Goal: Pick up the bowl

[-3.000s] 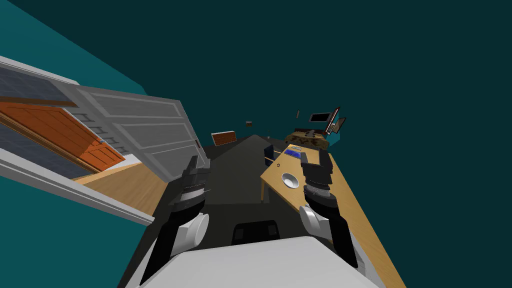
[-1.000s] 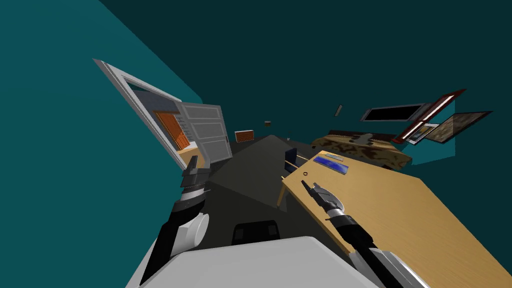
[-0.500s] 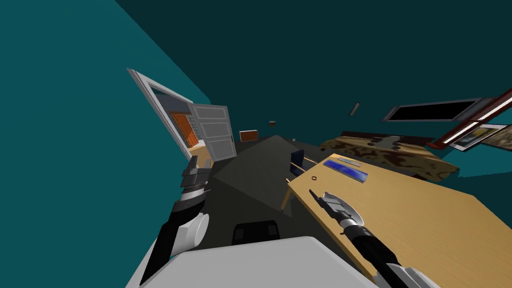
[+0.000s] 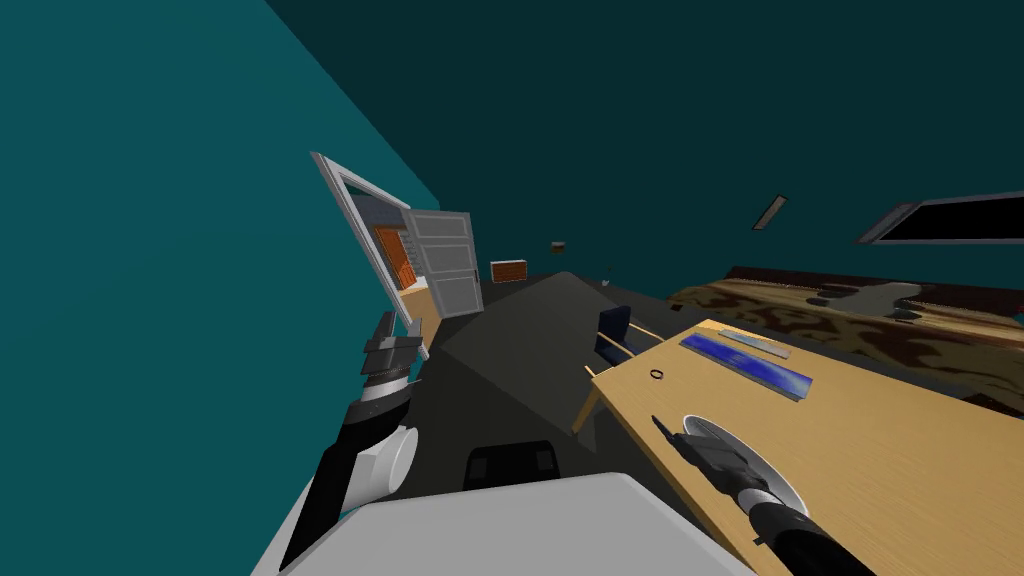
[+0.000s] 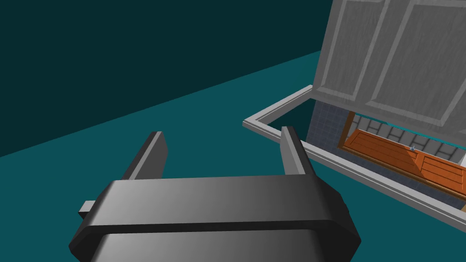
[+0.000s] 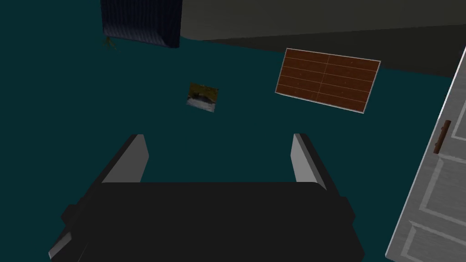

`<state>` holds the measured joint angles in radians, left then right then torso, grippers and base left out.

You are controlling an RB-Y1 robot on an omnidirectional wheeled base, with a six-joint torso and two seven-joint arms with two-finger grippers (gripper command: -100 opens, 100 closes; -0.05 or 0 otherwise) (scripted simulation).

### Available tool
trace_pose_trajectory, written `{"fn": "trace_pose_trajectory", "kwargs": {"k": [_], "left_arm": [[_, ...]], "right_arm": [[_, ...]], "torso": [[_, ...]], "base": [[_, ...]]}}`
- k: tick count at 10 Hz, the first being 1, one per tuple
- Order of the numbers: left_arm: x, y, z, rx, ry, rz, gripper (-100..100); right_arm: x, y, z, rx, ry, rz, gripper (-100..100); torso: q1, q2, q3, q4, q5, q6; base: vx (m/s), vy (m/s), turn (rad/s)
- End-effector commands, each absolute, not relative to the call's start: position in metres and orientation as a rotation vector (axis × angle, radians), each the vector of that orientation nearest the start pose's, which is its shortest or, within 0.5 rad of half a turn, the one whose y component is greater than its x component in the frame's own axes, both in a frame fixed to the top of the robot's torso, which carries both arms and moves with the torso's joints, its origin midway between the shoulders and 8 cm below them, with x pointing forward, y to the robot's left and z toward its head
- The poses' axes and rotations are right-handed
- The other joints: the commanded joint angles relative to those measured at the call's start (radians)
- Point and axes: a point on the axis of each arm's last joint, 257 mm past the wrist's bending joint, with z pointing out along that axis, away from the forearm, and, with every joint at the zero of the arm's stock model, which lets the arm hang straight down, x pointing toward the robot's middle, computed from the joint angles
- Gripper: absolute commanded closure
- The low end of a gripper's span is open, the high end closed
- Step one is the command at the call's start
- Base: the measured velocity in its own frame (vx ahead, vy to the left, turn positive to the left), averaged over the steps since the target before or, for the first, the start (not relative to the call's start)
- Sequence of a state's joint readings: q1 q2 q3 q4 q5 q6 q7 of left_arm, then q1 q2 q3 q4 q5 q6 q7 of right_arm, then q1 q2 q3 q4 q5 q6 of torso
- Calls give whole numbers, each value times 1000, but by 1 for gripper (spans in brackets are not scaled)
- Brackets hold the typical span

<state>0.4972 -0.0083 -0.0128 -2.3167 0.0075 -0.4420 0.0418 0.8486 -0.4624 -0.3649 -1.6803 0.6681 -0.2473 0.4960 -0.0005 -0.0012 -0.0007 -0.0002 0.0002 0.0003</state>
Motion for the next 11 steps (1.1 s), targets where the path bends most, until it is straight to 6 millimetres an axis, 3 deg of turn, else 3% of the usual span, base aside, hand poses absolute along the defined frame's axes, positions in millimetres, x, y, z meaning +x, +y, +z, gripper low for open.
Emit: {"fn": "trace_pose_trajectory", "kwargs": {"k": [1, 2, 3, 5, 6, 8, 9, 11], "left_arm": [[347, 277, 31, -701, 600, -1356, 0], [347, 277, 31, -701, 600, -1356, 0], [347, 277, 31, -701, 600, -1356, 0], [347, 277, 31, -701, 600, -1356, 0], [347, 277, 31, -701, 600, -1356, 0], [347, 277, 31, -701, 600, -1356, 0], [347, 277, 31, -701, 600, -1356, 0], [347, 277, 31, -701, 600, -1356, 0]], "right_arm": [[184, -570, -345, 78, 2054, -443, -100], [163, -583, -356, 52, 2109, -497, -100], [161, -584, -358, 56, 2114, -499, -100], [118, -605, -377, 6, 2217, -589, -100], [111, -608, -382, 14, 2232, -595, -100], [60, -625, -402, -20, 2346, -668, -100], [60, -625, -402, -20, 2346, -668, -100], [9, -635, -419, -49, 2455, -721, -100]], "torso": [[0, 0, 0, 0, 0, 0], [0, 0, 0, 0, 0, 0], [0, 0, 0, 0, 0, 0], [0, 0, 0, 0, 0, 0], [-1, -1, 0, 0, 0, 0], [-1, 0, 0, 0, 0, 0], [-2, -1, 0, 0, -1, 0], [-1, 0, 0, 0, 0, 0]], "base": [[38, -12, 80], [41, -5, 174], [33, -5, 84], [45, -19, 180], [42, -26, 101], [42, -32, 192], [40, -31, 60], [41, -42, 161]]}}
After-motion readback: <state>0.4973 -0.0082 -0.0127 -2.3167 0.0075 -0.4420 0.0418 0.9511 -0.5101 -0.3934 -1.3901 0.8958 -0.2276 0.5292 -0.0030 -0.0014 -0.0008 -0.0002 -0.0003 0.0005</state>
